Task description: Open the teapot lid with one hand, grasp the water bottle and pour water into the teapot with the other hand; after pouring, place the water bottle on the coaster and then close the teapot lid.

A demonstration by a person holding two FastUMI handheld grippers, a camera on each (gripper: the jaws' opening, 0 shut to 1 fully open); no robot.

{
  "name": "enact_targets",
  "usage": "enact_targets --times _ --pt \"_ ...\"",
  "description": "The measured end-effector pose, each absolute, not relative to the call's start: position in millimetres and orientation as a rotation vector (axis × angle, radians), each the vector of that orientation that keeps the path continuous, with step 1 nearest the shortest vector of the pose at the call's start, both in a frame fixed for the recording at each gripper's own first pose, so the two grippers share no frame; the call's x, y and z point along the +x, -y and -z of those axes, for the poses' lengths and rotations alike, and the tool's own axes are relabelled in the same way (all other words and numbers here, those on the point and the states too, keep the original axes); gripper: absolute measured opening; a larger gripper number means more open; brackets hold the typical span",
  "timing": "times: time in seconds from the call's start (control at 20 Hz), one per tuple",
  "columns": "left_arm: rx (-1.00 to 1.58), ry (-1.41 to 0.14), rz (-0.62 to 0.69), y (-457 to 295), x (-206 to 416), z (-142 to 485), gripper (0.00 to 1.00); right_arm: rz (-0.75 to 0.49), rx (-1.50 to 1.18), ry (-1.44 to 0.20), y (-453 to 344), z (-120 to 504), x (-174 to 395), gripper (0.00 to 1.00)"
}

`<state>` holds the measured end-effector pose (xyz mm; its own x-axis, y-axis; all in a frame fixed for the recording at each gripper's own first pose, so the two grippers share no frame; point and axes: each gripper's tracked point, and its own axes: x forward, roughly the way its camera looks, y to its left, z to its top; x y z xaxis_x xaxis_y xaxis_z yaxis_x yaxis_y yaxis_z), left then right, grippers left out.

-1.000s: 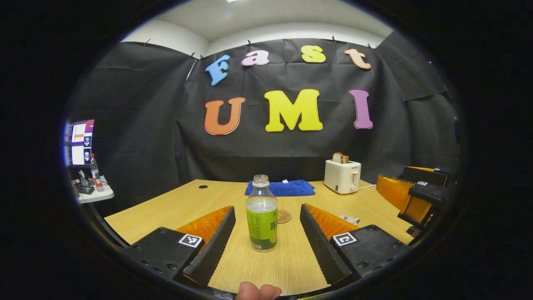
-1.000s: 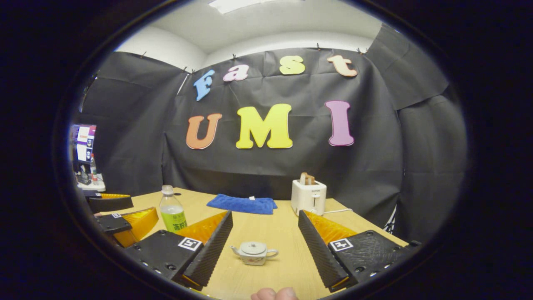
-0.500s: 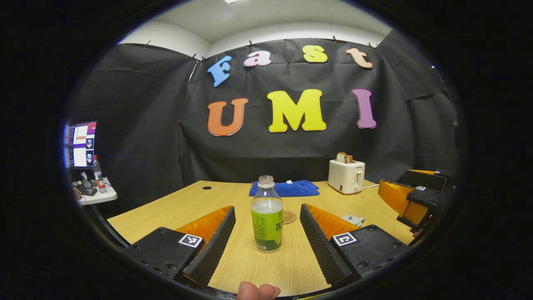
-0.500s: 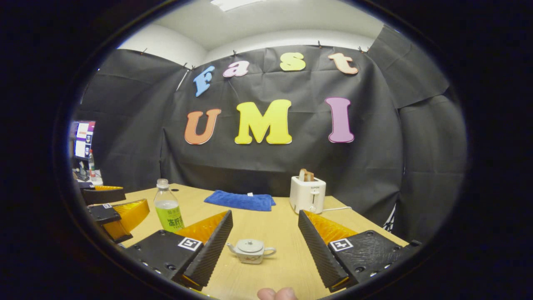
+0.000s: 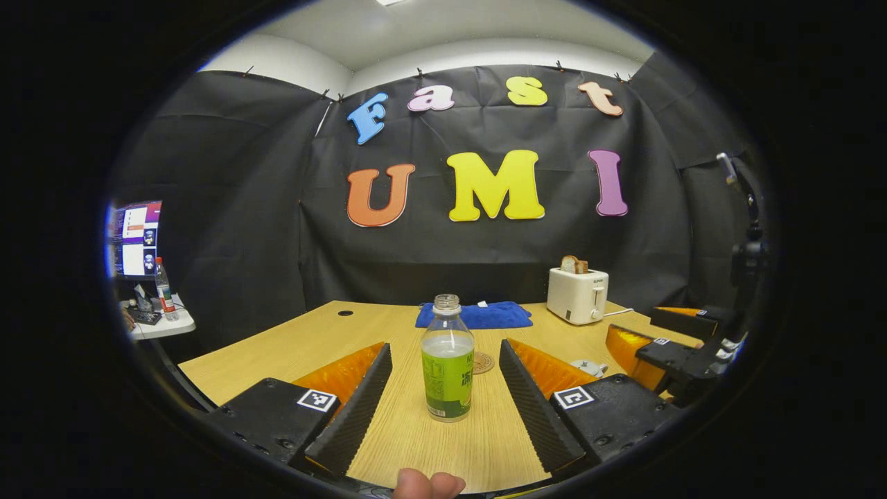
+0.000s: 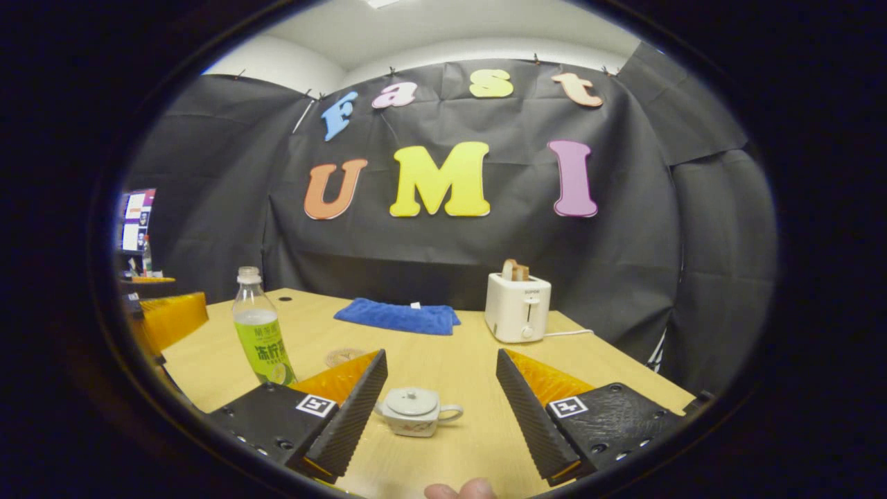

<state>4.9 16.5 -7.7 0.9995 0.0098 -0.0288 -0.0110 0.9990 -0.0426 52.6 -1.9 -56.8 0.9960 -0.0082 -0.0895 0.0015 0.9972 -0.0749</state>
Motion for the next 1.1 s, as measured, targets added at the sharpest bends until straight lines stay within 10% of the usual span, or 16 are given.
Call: enact_targets --times 0.55,1.1 --pt "-0.042 -0.055 -0.023 -28 11 16 0.97 -0.006 -0.109 -0.243 -11 115 107 0.97" --pt "-0.046 -0.067 -0.033 -35 15 21 0.98 -0.02 -0.129 -0.262 -22 122 117 0.16"
